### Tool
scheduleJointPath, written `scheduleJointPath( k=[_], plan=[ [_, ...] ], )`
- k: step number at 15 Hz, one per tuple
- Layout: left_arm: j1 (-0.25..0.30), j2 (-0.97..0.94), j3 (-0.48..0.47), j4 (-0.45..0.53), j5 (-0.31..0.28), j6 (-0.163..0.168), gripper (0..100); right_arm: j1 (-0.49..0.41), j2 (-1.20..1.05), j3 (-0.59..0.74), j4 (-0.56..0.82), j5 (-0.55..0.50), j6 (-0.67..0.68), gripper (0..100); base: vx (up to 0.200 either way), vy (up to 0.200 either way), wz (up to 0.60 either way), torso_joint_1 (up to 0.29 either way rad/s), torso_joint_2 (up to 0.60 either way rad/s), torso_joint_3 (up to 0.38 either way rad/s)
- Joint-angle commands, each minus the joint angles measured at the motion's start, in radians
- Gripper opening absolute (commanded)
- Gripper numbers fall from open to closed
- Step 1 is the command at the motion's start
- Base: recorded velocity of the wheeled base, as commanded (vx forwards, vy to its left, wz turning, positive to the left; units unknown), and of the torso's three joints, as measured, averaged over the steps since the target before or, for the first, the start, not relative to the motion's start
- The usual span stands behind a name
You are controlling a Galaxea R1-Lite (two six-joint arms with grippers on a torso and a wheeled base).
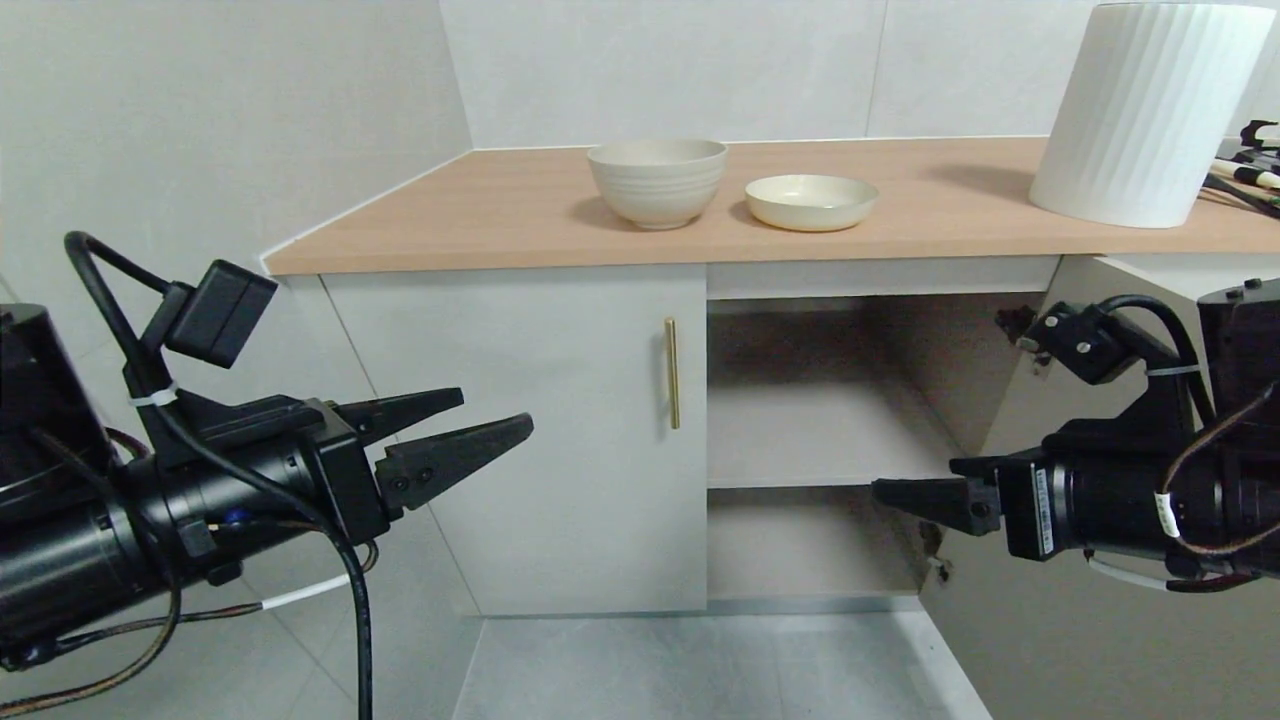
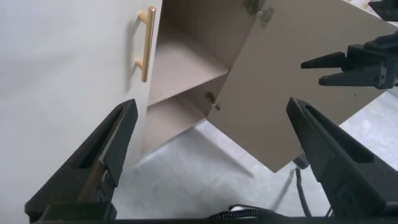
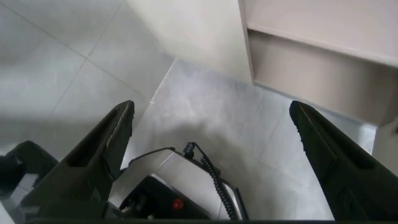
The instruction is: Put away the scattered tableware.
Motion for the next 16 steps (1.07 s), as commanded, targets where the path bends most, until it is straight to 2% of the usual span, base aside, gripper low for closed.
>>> scheduleJointPath(
  k=[1, 8, 16],
  plan=[
    [0.000, 0.008, 0.000, -0.001, 0.001, 0.000, 100, 0.000, -0.002, 0.011, -0.009, 0.001, -0.002, 100, 0.200, 0.000, 0.00, 0.002, -0.01, 0.002],
    [0.000, 0.011, -0.001, -0.001, 0.001, -0.002, 100, 0.001, 0.001, 0.022, -0.029, 0.002, -0.002, 100, 0.200, 0.000, 0.00, 0.006, 0.00, 0.004],
    [-0.002, 0.005, 0.000, 0.002, 0.003, -0.003, 100, 0.006, -0.002, 0.032, -0.042, 0.005, -0.005, 100, 0.000, 0.000, 0.00, 0.003, -0.01, -0.003]
  ],
)
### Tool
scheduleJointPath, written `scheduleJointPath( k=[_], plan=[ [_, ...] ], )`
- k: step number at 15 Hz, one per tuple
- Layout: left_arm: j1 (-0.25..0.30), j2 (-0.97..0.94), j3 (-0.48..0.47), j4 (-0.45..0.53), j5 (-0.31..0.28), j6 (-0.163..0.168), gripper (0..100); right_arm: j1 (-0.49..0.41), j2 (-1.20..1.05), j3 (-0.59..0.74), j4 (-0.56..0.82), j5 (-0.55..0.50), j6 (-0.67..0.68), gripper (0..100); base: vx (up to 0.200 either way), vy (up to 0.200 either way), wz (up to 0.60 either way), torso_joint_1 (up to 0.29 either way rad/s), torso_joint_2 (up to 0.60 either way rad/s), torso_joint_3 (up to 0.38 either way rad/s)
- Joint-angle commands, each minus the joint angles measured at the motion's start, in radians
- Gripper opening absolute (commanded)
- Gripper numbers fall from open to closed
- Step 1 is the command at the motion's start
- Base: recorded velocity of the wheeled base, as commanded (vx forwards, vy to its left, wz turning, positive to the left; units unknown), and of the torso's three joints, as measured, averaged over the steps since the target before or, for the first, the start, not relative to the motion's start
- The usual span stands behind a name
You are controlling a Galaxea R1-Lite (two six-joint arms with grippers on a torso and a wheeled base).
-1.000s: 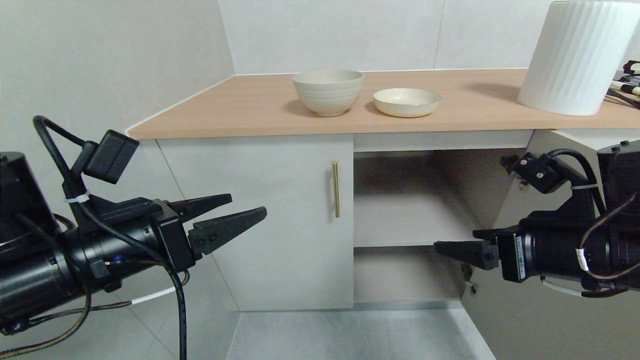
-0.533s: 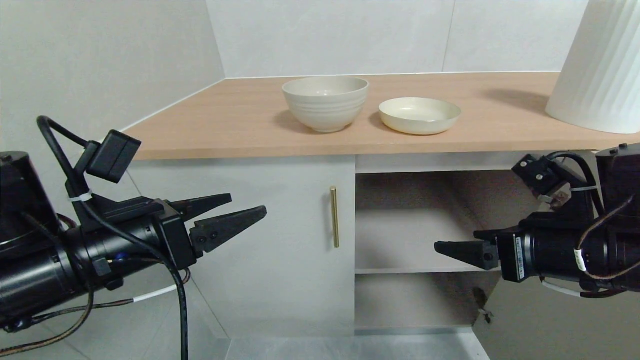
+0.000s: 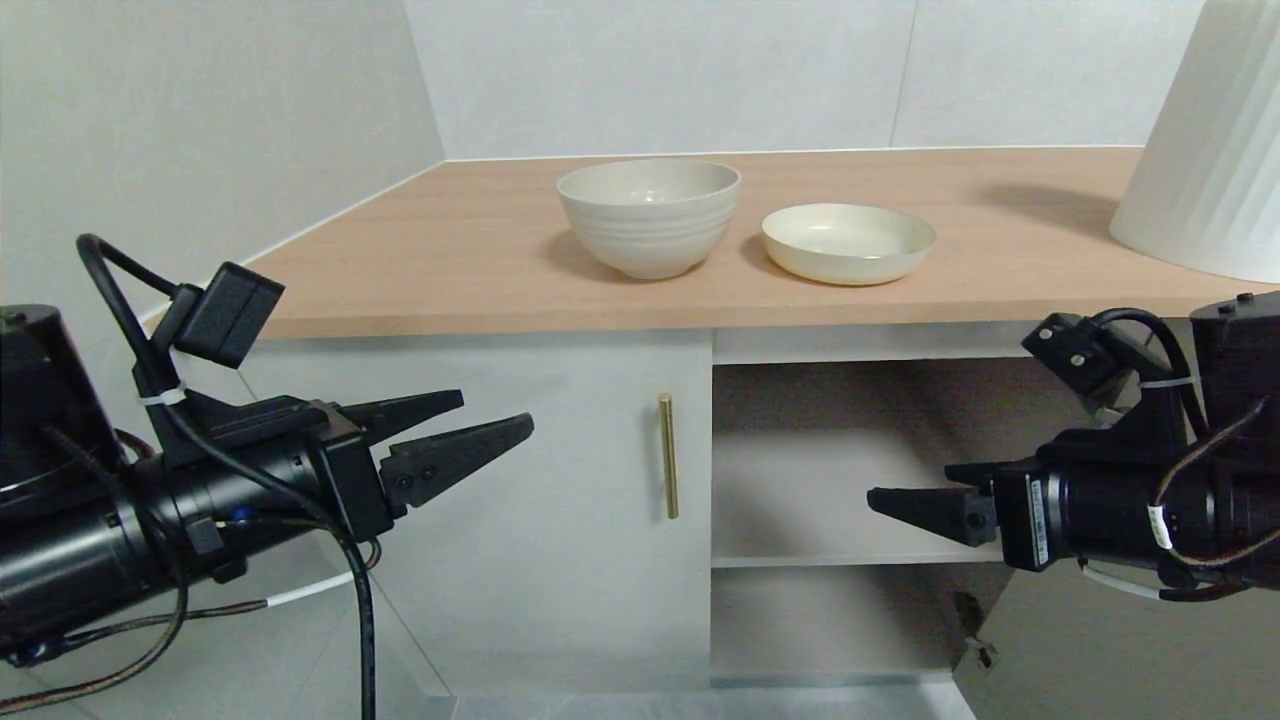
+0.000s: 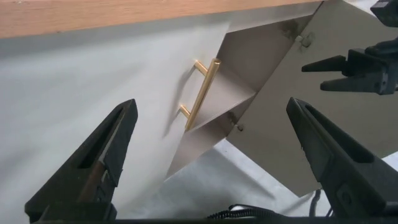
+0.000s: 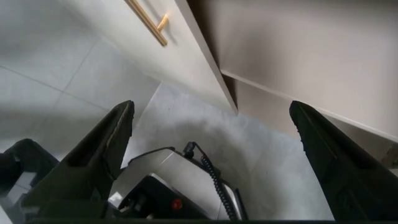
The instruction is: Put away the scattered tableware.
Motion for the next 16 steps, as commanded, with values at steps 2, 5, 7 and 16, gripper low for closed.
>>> scheduleJointPath(
  k=[2, 5, 7, 16],
  plan=[
    [-0.001, 0.007, 0.000, 0.008, 0.000, 0.000, 100, 0.000, 0.001, -0.001, -0.001, 0.000, 0.000, 100, 0.000, 0.000, 0.00, 0.066, -0.29, -0.215],
    [-0.002, 0.010, -0.001, 0.022, 0.000, 0.000, 100, -0.001, 0.002, -0.001, -0.001, 0.000, 0.000, 100, 0.000, 0.000, 0.00, 0.106, -0.29, -0.292],
    [-0.016, -0.003, -0.017, 0.088, 0.002, 0.000, 100, 0.000, 0.002, -0.002, -0.001, 0.000, 0.000, 100, 0.000, 0.000, 0.00, 0.166, -0.56, -0.291],
    [-0.016, 0.011, -0.262, 0.561, -0.001, -0.002, 100, -0.001, 0.005, -0.002, -0.024, -0.001, 0.000, 100, 0.000, 0.000, 0.00, 0.188, -0.48, -0.287]
  ],
)
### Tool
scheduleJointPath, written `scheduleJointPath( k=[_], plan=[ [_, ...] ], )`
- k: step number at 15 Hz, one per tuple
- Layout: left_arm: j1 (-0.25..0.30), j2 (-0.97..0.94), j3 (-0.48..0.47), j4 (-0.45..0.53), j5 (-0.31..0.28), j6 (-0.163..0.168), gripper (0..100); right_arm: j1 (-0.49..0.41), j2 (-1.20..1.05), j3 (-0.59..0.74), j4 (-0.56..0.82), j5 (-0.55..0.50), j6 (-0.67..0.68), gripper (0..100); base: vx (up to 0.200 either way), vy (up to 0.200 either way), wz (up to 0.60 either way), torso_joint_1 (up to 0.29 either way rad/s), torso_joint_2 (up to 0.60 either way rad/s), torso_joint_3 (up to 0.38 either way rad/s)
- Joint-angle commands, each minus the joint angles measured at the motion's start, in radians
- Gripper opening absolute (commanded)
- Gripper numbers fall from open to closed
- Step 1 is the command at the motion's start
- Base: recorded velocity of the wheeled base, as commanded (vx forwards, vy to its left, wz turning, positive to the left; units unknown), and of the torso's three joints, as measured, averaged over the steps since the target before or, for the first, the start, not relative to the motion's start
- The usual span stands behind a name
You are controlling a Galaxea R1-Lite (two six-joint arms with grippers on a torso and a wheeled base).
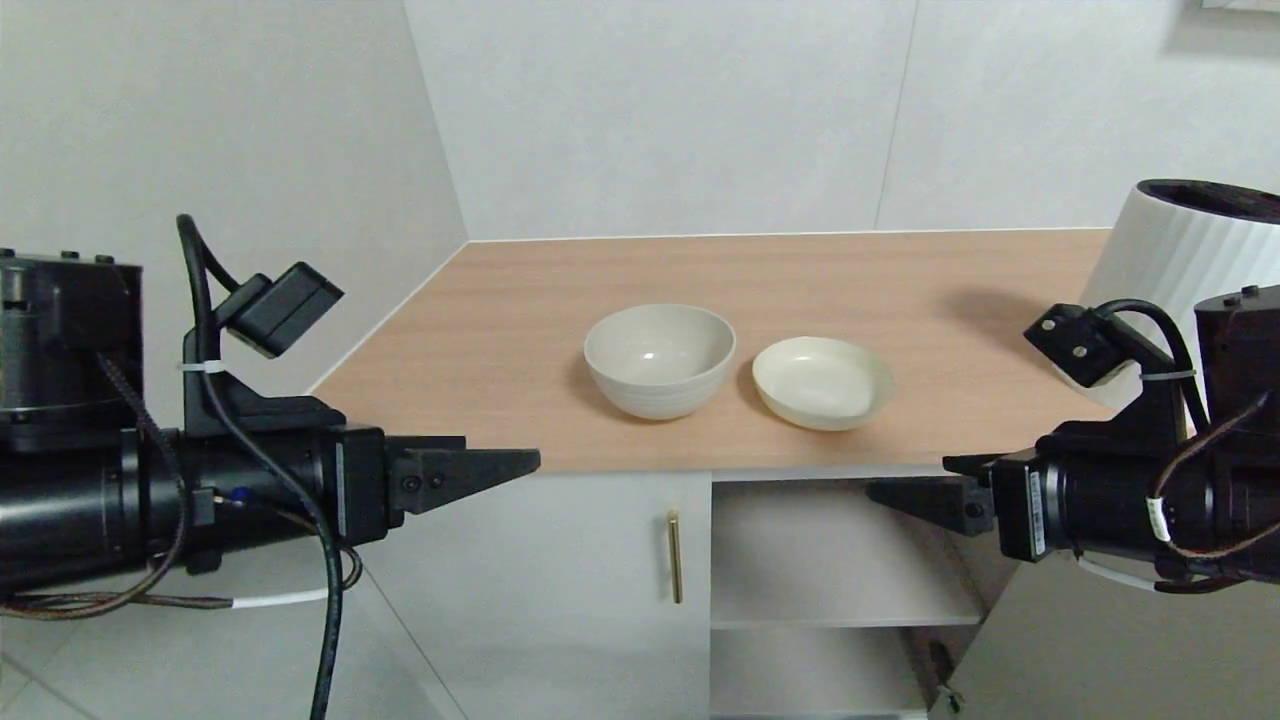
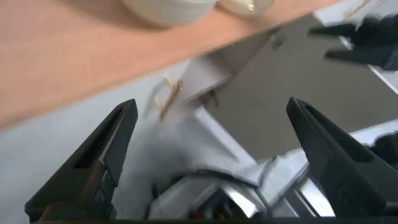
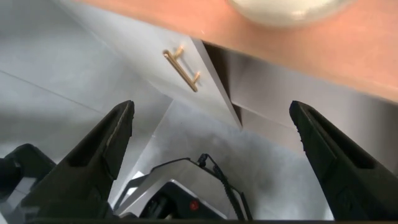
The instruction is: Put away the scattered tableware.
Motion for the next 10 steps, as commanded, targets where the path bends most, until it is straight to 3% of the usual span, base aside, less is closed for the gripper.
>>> scheduleJointPath(
  k=[1, 5, 8, 10],
  plan=[
    [0.004, 0.021, -0.034, 0.024, -0.004, -0.020, 100, 0.000, 0.002, 0.001, 0.000, 0.002, 0.000, 100, 0.000, 0.000, 0.00, 0.203, -0.50, -0.276],
    [0.002, 0.092, -0.129, 0.070, -0.019, -0.221, 100, 0.000, 0.017, 0.001, -0.003, 0.000, 0.000, 100, 0.000, 0.000, 0.00, 0.088, -0.19, -0.107],
    [0.002, 0.170, -0.197, 0.122, -0.010, -0.326, 100, -0.002, 0.054, -0.051, -0.025, -0.014, 0.019, 100, 0.000, 0.000, 0.00, 0.000, 0.00, 0.000],
    [0.002, 0.208, -0.221, 0.122, -0.002, -0.391, 100, -0.002, 0.094, -0.151, 0.061, -0.101, 0.137, 100, 0.000, 0.000, 0.00, 0.000, 0.00, 0.000]
  ],
)
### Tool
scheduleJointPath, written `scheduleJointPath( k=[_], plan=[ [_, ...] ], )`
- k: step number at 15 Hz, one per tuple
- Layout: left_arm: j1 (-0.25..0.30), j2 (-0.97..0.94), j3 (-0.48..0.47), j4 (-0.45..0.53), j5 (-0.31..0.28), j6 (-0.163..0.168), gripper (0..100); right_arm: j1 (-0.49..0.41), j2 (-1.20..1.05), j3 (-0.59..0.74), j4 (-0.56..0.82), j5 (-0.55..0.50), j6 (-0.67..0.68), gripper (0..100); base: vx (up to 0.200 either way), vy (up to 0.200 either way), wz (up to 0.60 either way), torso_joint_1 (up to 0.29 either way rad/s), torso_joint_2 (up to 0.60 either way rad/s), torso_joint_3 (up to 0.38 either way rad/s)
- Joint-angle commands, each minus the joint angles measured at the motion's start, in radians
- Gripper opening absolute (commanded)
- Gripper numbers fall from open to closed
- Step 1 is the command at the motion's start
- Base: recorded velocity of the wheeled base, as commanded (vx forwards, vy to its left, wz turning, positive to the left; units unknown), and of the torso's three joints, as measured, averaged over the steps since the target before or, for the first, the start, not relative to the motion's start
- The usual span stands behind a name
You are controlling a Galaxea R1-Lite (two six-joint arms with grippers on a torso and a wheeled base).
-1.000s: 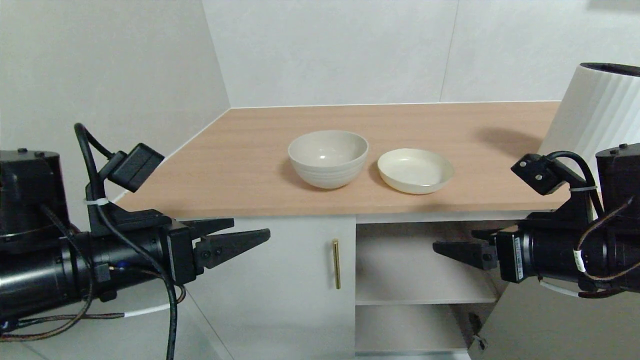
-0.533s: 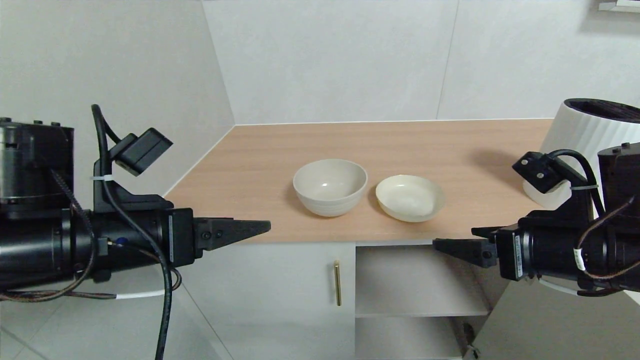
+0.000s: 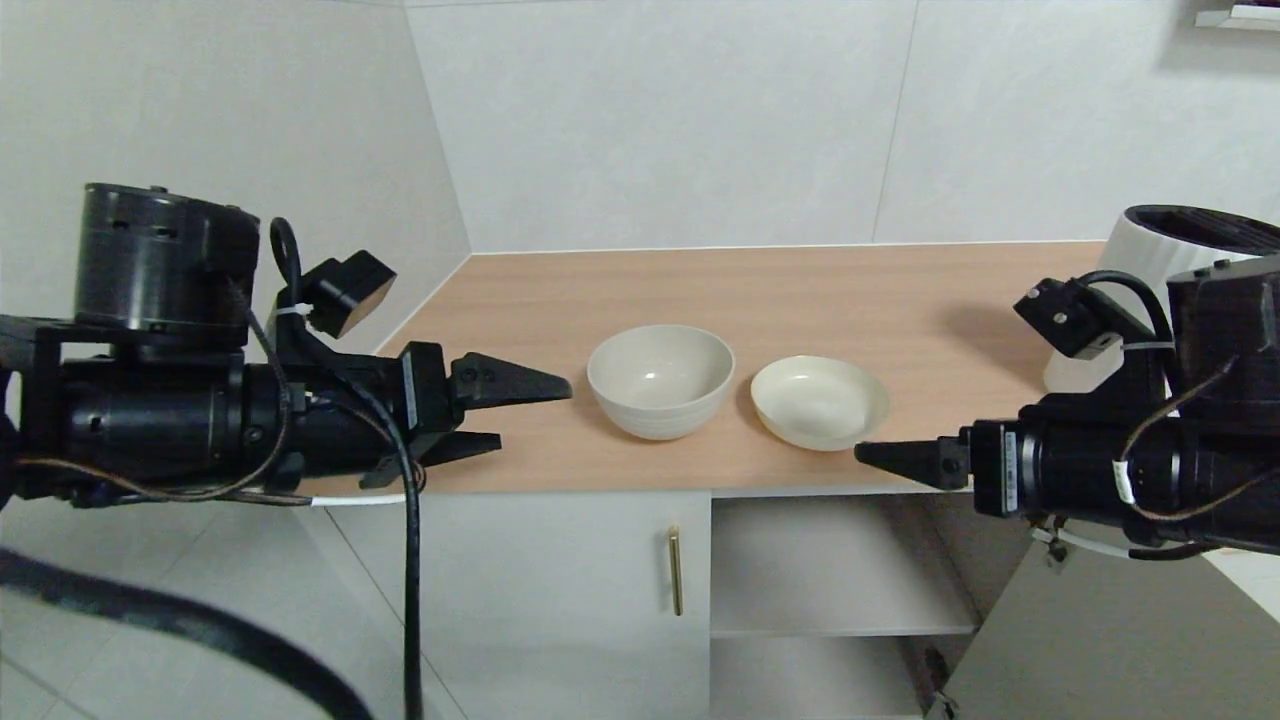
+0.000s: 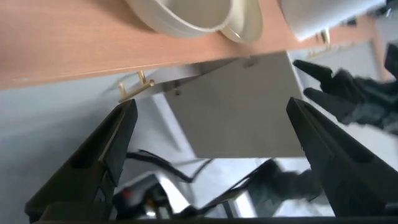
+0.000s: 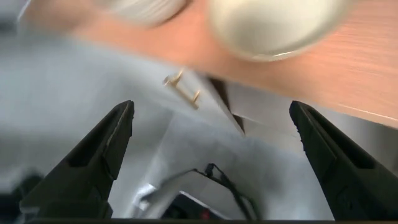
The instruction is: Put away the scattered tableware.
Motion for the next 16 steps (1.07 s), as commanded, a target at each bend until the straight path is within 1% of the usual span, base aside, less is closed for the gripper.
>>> scheduleJointPath(
  k=[1, 2, 3, 4, 5, 6, 7, 8, 9, 10, 11, 12, 13, 16],
  plan=[
    [0.000, 0.071, -0.034, 0.000, 0.015, -0.055, 100, 0.000, 0.069, -0.112, 0.082, -0.078, 0.071, 100, 0.000, 0.000, 0.00, 0.000, 0.00, 0.000],
    [-0.011, 0.101, -0.058, -0.002, 0.041, -0.141, 100, -0.002, 0.089, -0.137, 0.111, -0.118, 0.090, 100, 0.000, 0.000, 0.00, 0.000, 0.00, 0.000],
    [-0.020, 0.121, -0.078, -0.002, 0.063, -0.179, 100, -0.005, 0.098, -0.138, 0.111, -0.131, 0.098, 100, 0.000, 0.000, 0.00, 0.000, 0.00, 0.000],
    [-0.022, 0.135, -0.090, -0.002, 0.081, -0.191, 100, -0.011, 0.107, -0.141, 0.111, -0.137, 0.101, 100, 0.000, 0.000, 0.00, 0.000, 0.00, 0.000],
    [-0.023, 0.166, -0.106, -0.005, 0.146, -0.196, 100, -0.037, 0.127, -0.143, 0.113, -0.137, 0.102, 100, 0.000, 0.000, 0.00, 0.000, 0.00, 0.000],
    [-0.029, 0.183, -0.115, -0.016, 0.187, -0.198, 100, -0.051, 0.141, -0.146, 0.110, -0.136, 0.108, 100, 0.000, 0.000, 0.00, 0.000, 0.00, 0.000],
    [-0.043, 0.209, -0.120, -0.048, 0.248, -0.198, 100, -0.052, 0.148, -0.154, 0.107, -0.137, 0.119, 100, 0.000, 0.000, 0.00, 0.000, 0.00, 0.000],
    [-0.057, 0.229, -0.121, -0.088, 0.296, -0.199, 100, -0.054, 0.156, -0.163, 0.107, -0.137, 0.134, 100, 0.000, 0.000, 0.00, 0.000, 0.00, 0.000],
    [-0.072, 0.246, -0.120, -0.120, 0.320, -0.201, 100, -0.054, 0.159, -0.166, 0.105, -0.139, 0.144, 100, 0.000, 0.000, 0.00, 0.000, 0.00, 0.000],
    [-0.089, 0.264, -0.120, -0.145, 0.339, -0.202, 100, -0.055, 0.161, -0.166, 0.105, -0.142, 0.144, 100, 0.000, 0.000, 0.00, 0.000, 0.00, 0.000],
    [-0.103, 0.281, -0.121, -0.160, 0.348, -0.214, 100, -0.054, 0.162, -0.169, 0.104, -0.145, 0.145, 100, 0.000, 0.000, 0.00, 0.000, 0.00, 0.000],
    [-0.112, 0.290, -0.121, -0.178, 0.348, -0.231, 100, -0.054, 0.165, -0.172, 0.096, -0.151, 0.145, 100, 0.000, 0.000, 0.00, 0.000, 0.00, 0.000],
    [-0.115, 0.302, -0.121, -0.200, 0.348, -0.237, 100, -0.055, 0.168, -0.170, 0.090, -0.157, 0.145, 100, 0.000, 0.000, 0.00, 0.000, 0.00, 0.000],
    [-0.115, 0.330, -0.123, -0.229, 0.348, -0.237, 100, -0.054, 0.176, -0.170, 0.087, -0.159, 0.145, 100, 0.000, 0.000, 0.00, 0.000, 0.00, 0.000]
  ],
)
